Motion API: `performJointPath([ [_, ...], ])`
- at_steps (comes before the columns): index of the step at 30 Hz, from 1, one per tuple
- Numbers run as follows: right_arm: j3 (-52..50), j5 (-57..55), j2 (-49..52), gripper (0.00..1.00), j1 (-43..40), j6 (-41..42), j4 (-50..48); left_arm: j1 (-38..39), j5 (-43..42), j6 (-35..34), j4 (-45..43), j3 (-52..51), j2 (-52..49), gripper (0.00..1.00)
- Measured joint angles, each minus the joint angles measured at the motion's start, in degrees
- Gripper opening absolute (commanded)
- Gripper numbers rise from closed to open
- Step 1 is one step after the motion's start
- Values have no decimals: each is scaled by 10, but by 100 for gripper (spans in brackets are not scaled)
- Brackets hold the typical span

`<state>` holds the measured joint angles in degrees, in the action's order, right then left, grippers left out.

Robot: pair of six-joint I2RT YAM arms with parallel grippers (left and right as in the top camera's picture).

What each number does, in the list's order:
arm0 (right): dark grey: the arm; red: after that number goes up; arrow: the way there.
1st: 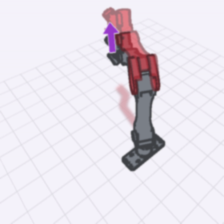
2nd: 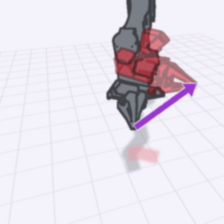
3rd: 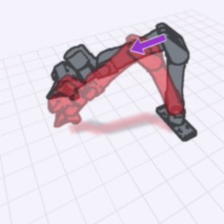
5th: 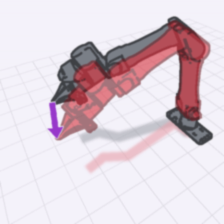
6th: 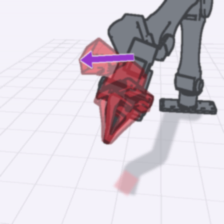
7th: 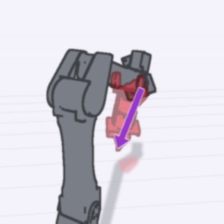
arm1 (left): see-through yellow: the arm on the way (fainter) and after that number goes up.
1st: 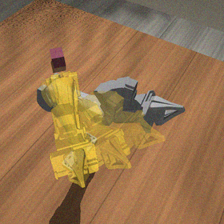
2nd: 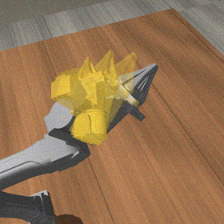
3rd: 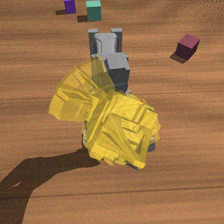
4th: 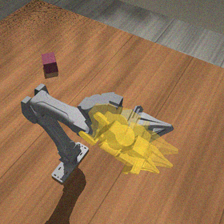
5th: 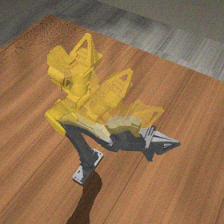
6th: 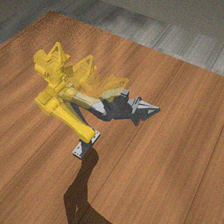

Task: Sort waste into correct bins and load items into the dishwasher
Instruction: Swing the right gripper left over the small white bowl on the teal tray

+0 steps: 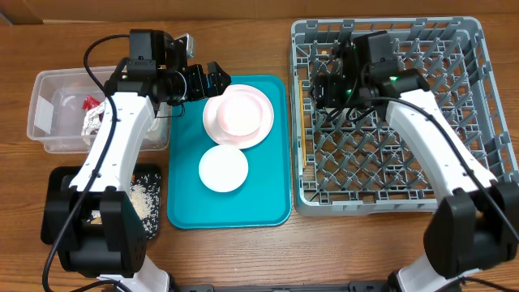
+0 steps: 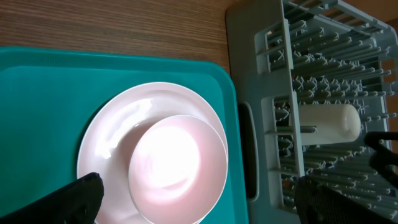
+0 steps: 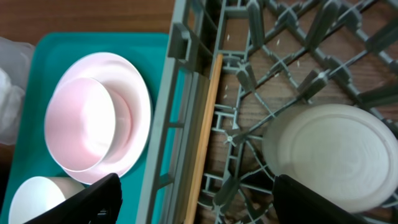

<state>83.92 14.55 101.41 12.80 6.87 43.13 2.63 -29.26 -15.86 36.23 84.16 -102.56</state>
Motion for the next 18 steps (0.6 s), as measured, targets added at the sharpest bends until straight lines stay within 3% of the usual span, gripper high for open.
performJointPath([
  [10,0,-4,-61,80,0,0,13,0,0,0,0,0,0,100],
  [18,0,80,-77,91,42,4,71,0,0,0,0,0,0,100],
])
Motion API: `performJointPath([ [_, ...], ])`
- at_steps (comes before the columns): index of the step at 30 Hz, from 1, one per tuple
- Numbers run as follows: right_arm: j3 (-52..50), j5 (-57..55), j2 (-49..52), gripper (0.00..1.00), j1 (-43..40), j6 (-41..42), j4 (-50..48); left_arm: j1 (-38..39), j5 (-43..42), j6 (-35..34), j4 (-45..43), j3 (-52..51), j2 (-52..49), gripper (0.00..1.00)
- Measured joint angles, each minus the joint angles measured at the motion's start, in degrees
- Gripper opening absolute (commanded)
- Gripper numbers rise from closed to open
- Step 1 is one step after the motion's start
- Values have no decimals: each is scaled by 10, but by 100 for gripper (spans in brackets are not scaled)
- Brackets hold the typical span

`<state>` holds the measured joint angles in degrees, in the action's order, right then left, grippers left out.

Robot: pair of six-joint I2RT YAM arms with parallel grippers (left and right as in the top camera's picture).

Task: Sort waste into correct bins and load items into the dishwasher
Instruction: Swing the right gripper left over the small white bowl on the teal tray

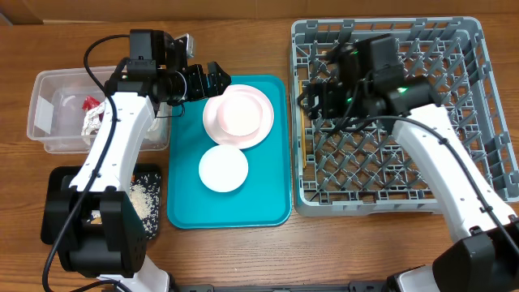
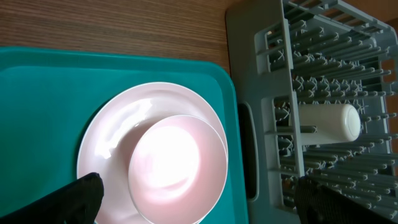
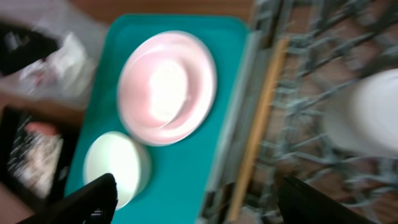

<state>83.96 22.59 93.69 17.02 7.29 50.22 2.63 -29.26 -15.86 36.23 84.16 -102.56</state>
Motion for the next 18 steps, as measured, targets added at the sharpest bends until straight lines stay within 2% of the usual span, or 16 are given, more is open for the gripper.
performJointPath([
  [2,0,29,0,95,23,0,-2,0,0,0,0,0,0,100],
  [3,0,41,0,100,36,0,-7,0,0,0,0,0,0,100],
  [11,-1,80,5,100,130,2,-39,0,0,0,0,0,0,100],
  [18,-8,85,56,100,165,5,-32,0,0,0,0,0,0,100],
])
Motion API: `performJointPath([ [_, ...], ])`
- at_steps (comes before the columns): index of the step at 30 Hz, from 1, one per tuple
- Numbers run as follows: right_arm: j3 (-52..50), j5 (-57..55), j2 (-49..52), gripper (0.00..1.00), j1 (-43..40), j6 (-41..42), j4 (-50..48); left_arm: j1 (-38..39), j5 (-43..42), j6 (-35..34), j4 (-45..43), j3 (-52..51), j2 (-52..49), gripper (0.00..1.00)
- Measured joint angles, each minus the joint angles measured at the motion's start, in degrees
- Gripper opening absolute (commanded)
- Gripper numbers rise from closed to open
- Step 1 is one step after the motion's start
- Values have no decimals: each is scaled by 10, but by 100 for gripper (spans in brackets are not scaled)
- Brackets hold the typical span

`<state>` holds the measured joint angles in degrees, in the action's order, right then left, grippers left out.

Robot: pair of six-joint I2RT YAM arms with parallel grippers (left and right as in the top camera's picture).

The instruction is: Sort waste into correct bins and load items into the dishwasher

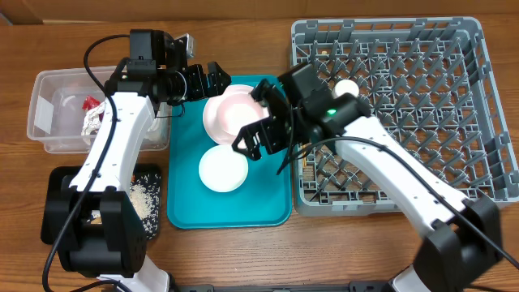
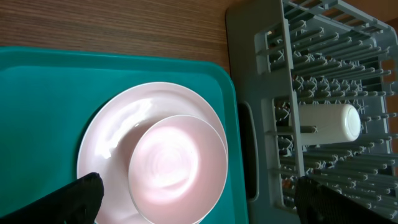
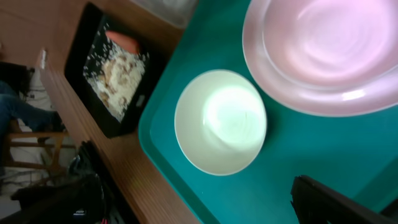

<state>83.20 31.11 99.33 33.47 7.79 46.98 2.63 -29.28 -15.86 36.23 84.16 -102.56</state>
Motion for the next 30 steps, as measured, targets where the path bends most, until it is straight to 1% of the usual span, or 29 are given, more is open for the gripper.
performJointPath([
  [3,-6,0,20,100,7,1,14,0,0,0,0,0,0,100],
  [8,-8,0,23,100,8,1,25,0,0,0,1,0,0,100],
  [10,-8,0,23,100,7,1,40,0,-5,0,21,1,0,100],
  [12,-8,0,23,100,6,1,56,0,-24,-1,76,2,0,100],
  [17,-8,0,5,100,-14,-2,77,2,-56,-3,145,3,0,100],
  [19,-9,0,-16,100,-30,-3,87,2,-55,-3,196,3,0,100],
  [22,-9,-9,-63,100,-67,-3,118,3,-31,-3,265,3,0,100],
  [25,-9,-35,-95,100,-102,-3,157,4,28,-3,336,4,0,100],
  [27,-9,-56,-103,100,-120,-4,180,4,71,-5,364,4,0,100],
  [28,-9,-66,-103,100,-126,-3,188,4,90,-7,371,4,0,96],
  [29,-9,-77,-102,100,-132,-4,196,4,105,-9,377,4,0,88],
  [30,-9,-88,-101,100,-135,-3,202,4,118,-10,379,4,0,83],
])
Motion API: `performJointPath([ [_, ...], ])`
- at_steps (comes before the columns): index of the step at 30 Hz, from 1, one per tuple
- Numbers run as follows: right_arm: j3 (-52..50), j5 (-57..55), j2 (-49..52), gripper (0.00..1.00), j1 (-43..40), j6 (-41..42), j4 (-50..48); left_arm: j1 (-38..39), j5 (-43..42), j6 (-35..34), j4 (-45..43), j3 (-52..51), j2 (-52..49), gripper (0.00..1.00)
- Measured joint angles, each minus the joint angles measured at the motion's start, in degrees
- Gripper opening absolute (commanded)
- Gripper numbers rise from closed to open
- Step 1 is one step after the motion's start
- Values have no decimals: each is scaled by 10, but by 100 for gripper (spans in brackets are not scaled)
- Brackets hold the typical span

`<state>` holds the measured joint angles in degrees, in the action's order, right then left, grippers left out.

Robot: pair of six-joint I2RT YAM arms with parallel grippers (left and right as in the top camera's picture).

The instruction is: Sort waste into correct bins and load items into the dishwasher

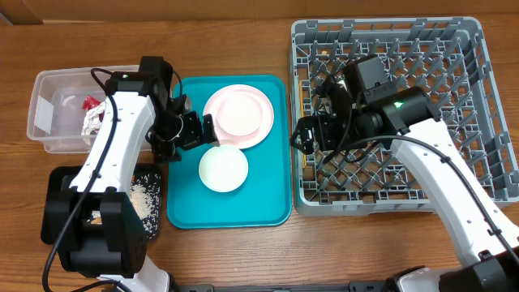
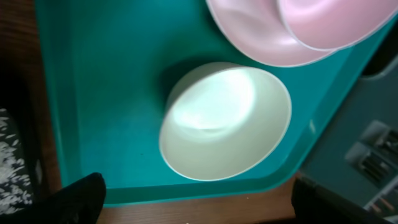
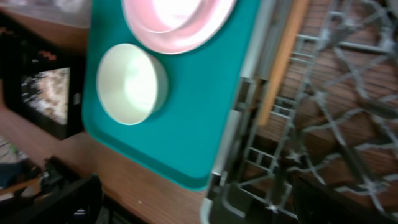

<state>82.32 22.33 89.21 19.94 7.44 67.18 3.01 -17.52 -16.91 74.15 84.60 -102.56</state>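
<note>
A white bowl [image 1: 223,169] sits on the teal tray [image 1: 272,203], in front of a pink plate [image 1: 238,115] with a pink bowl in it. My left gripper [image 1: 190,130] hangs open and empty at the tray's left edge, just above and left of the white bowl [image 2: 225,121]. The left wrist view shows its fingers [image 2: 81,194] spread wide at the bottom corners. My right gripper [image 1: 312,134] is open and empty over the left edge of the grey dishwasher rack [image 1: 454,97]. In the right wrist view the white bowl [image 3: 130,83] lies far left.
A clear bin [image 1: 49,122] with wrappers stands at the far left. In front of it is a black tray [image 1: 144,203] with rice. A wooden stick [image 3: 283,59] lies in the rack's left compartment. The right arm covers the rack's near-left part.
My left gripper has moved from the tray's far left corner by the pink plate to beside the white bowl. My right gripper has moved from over the tray back to the rack's left edge.
My right gripper was open in the rack by a white cup lying there, then higher, then out over the tray near the white bowl, and now at the rack's edge. My left gripper stayed by the pink plate until now. Nothing was picked up.
</note>
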Motion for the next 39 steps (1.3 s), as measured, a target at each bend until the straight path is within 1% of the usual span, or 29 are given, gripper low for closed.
performJointPath([
  [1,0,-10,0,100,-2,0,4,0,10,-2,1,0,0,79],
  [3,0,-31,0,100,-5,0,13,1,27,-7,3,0,0,75],
  [4,0,-41,0,100,-5,0,17,3,33,-9,5,0,0,69],
  [5,0,-49,0,100,-5,0,21,6,36,-9,6,-1,0,67],
  [7,0,-63,0,100,-5,0,30,15,42,-10,6,-9,0,66],
  [9,0,-78,0,100,-5,0,32,26,46,-11,-1,-26,0,60],
  [11,0,-84,0,100,-5,0,33,39,53,-13,-17,-53,0,57],
  [16,0,-92,0,100,-5,0,32,56,73,-27,-65,-108,0,55],
  [19,0,-93,0,100,-5,0,32,57,78,-35,-84,-130,0,45],
  [20,0,-93,0,100,-5,0,31,57,80,-39,-90,-135,0,43],
  [22,0,-93,0,100,-5,0,32,57,83,-41,-108,-144,0,43],
  [23,0,-93,0,100,-5,0,31,57,84,-42,-120,-149,0,41],
  [24,0,-93,0,100,-5,0,32,58,84,-44,-128,-156,0,34],
  [25,0,-93,0,100,-5,0,31,59,84,-45,-134,-162,0,16],
  [26,0,-93,0,100,-5,0,31,60,84,-53,-141,-171,0,4],
  [34,0,-93,0,100,-5,0,31,60,83,-56,-141,-176,0,4],
  [39,0,-93,0,100,-5,0,28,60,86,-56,-87,-126,0,4],
])
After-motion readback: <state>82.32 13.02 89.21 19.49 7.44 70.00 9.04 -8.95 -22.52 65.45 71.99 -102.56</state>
